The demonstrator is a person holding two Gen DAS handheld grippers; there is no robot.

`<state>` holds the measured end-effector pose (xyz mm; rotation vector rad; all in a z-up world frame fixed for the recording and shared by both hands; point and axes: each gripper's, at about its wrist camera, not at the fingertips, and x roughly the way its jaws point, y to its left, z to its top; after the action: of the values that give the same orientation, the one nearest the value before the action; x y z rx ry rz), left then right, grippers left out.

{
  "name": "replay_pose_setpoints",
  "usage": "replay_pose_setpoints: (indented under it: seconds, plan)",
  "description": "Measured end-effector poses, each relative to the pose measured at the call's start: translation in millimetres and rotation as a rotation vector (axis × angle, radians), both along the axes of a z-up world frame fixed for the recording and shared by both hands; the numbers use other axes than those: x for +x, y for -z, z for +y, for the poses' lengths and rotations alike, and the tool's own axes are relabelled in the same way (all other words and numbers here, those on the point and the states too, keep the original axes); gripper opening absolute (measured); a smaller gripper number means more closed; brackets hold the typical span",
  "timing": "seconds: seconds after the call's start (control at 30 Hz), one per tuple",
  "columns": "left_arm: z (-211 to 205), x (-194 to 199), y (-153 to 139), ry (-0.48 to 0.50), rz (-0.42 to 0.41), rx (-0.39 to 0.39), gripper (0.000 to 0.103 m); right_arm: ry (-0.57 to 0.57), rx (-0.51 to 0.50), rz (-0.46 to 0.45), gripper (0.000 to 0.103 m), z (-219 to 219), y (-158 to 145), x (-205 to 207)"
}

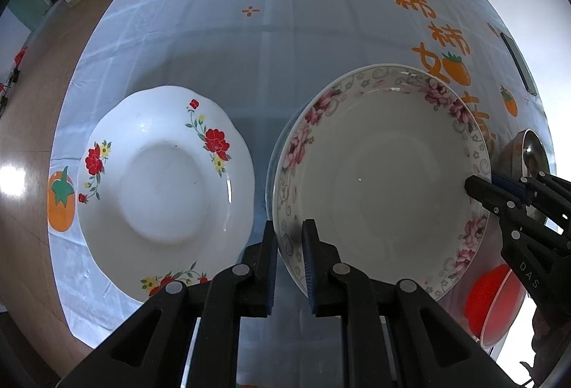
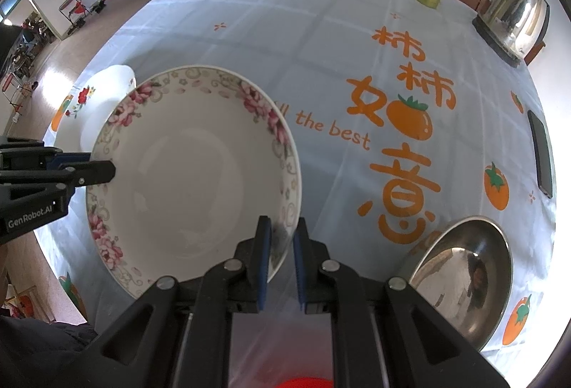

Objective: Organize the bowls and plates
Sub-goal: 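Lower the pink-floral plate with both grippers onto the blue-patterned plate, then open both grippers to release the pink-floral plate on the stack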

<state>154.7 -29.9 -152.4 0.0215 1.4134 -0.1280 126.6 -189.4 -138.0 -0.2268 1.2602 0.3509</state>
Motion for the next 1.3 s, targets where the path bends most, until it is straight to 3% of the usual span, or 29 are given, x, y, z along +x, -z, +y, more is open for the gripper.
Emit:
replay_pose_setpoints:
  seconds: [1.3]
  plan:
    - [-2.5,-0.4,8.1,0.007,-0.004,-0.012,0.016,0.006,-0.03,-0.016,0.014,-0.4,3.6,0.8]
